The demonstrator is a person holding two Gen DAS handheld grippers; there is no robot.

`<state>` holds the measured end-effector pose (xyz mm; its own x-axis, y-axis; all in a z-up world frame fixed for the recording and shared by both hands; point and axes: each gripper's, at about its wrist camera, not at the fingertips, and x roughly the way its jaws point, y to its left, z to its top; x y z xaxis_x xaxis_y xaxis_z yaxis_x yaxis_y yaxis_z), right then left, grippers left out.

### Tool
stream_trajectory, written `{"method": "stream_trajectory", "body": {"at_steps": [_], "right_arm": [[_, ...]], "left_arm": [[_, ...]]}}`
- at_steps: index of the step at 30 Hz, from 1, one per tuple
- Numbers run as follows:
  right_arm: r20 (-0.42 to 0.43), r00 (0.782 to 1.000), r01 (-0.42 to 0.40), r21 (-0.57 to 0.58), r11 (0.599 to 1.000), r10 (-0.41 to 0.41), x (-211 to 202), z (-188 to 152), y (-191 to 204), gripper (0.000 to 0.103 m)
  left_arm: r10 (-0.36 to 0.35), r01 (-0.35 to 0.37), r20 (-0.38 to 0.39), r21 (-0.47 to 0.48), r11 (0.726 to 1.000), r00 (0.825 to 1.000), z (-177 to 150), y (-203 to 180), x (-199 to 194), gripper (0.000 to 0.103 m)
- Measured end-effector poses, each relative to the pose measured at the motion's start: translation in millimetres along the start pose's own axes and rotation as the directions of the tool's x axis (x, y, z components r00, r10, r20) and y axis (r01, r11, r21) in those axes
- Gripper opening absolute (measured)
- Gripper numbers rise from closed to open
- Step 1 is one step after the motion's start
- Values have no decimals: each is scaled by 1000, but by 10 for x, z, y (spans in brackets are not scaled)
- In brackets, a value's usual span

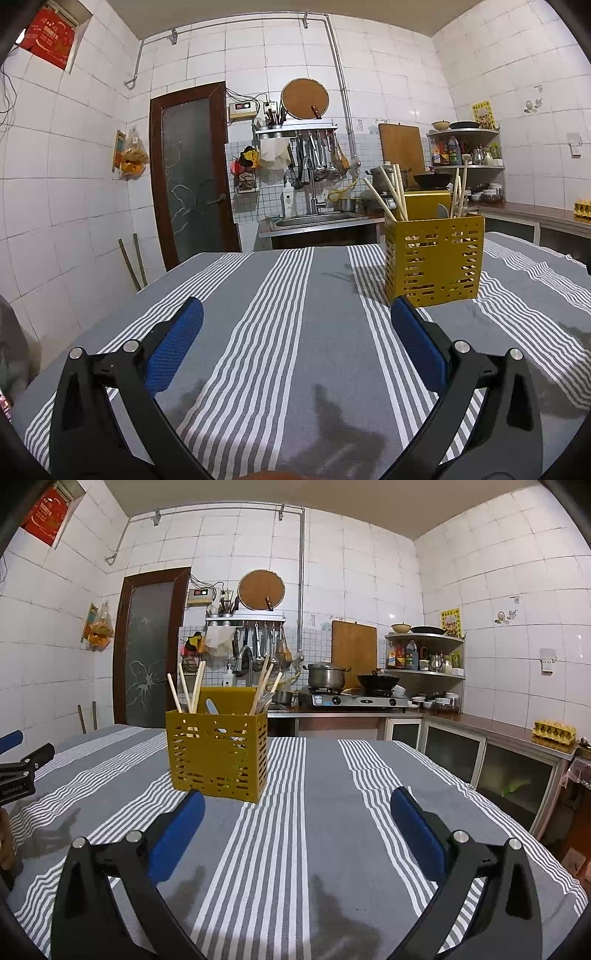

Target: Organize utensils

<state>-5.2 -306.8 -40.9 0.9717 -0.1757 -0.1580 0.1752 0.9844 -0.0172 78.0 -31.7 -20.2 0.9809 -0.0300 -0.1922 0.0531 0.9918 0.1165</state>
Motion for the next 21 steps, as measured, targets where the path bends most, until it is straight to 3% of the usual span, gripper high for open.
{"method": "stream_trajectory", "body": {"at_steps": [21], "right_arm": [[7,1000,2,8,1000,-2,-4,11,-20,98]], "left_arm": [[-3,3,-12,7,1000,1000,-3,-36,23,98]]}}
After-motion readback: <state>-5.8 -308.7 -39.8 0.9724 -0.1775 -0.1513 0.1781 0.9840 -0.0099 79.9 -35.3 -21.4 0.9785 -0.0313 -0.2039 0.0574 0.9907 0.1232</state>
